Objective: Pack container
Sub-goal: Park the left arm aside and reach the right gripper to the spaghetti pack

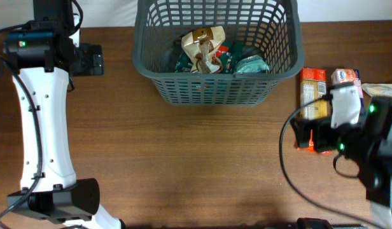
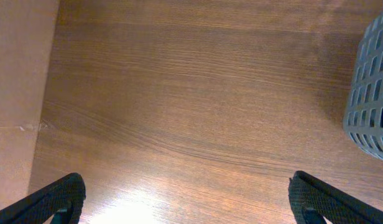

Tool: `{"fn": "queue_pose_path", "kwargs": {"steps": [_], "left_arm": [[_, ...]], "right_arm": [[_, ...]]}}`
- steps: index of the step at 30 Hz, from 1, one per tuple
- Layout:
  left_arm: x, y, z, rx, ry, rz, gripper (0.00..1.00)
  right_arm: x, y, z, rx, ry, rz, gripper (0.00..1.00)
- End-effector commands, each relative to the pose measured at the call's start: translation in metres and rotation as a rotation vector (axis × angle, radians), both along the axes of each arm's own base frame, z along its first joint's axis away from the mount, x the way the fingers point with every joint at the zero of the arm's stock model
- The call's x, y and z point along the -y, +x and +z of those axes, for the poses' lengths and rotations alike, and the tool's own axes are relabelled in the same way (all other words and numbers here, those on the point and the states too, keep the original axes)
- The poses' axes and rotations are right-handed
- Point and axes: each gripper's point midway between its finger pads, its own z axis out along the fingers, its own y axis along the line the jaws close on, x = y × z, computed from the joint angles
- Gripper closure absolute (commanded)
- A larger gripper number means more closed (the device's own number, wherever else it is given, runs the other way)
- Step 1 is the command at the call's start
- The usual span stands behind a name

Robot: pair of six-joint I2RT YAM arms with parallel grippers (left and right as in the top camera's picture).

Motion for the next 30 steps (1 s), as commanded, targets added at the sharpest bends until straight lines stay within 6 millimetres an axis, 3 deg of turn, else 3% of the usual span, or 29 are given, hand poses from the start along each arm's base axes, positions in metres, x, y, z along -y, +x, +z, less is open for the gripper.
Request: {"fn": "queue_pose_path", "kwargs": {"steps": [1,3,7,11,15,20,30], "left_arm": [[-0.001,0.0,-0.004,-0.007,-0.007,0.011,0.01],[-0.001,0.0,-0.004,-0.008,-0.007,0.011,0.01],[-0.001,0.0,-0.004,-0.007,-0.007,0.011,0.01],[-0.001,0.0,-0.004,-0.007,-0.007,0.011,0.01],[-0.001,0.0,-0.004,-0.007,-0.007,0.011,0.01],[-0.001,0.0,-0.004,-0.008,-0.007,0.011,0.01],[-0.001,0.0,-0.004,-0.007,-0.007,0.011,0.01]], "right_arm": [[0.037,0.017,-0.005,-0.046,-0.01,-0.227,0.01],[0.062,0.025,-0.02,-0.104,-0.029,-0.336,0.01],[0.093,0.037,-0.055,-0.232,-0.022,-0.426,0.01],[0.112,0.049,-0.091,-0.351,-0.005,-0.466,0.01],[0.121,0.068,-0.143,-0.489,0.008,-0.466,0.01],[0.123,0.074,-0.21,-0.677,0.026,-0.454,0.01],[0.128,0.09,-0.271,-0.754,0.033,-0.447,0.01]]}}
